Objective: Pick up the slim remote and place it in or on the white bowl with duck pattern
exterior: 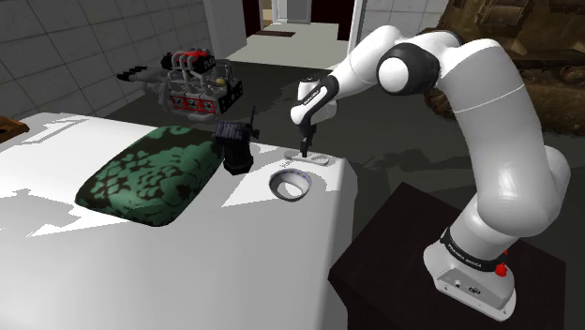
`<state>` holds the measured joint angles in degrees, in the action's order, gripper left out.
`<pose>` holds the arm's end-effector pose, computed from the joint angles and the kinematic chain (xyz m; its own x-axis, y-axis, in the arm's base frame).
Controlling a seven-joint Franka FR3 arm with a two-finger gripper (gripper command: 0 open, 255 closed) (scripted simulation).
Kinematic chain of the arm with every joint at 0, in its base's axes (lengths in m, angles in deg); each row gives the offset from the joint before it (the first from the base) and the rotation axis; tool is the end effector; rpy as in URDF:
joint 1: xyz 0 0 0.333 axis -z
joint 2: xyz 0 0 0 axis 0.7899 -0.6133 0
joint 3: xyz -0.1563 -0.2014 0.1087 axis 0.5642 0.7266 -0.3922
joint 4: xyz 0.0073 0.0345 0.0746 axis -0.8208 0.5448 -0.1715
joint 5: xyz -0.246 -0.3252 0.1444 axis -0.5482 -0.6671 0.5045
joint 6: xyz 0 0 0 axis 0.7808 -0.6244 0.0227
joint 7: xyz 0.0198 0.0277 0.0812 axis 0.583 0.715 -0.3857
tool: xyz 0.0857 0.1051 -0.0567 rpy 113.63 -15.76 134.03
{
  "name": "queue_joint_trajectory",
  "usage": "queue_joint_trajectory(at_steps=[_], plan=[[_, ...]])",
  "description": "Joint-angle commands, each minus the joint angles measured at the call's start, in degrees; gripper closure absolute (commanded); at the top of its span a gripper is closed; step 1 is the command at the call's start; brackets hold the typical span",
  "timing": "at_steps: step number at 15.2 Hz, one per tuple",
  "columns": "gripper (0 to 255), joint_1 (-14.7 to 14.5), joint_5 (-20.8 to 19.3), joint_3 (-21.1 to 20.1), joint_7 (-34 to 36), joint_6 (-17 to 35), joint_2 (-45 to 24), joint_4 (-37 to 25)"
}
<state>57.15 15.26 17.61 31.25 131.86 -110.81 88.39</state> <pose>0.6647 -0.1367 0.0614 0.8968 0.4422 -0.0112 0.4424 -0.8966 0.0201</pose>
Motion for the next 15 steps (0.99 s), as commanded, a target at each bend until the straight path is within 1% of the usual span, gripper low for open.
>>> queue_joint_trajectory(at_steps=[1,6,14,15], plan=[[0,0.36,0.11,-0.19,-0.38,0.32,-1.77,-1.47],[0,0.68,0.41,-0.53,-0.54,2.50,-5.29,-2.81],[0,0.68,0.41,-0.53,-0.54,2.50,-5.28,-2.80],[255,0.68,0.41,-0.53,-0.54,2.50,-5.28,-2.80]])
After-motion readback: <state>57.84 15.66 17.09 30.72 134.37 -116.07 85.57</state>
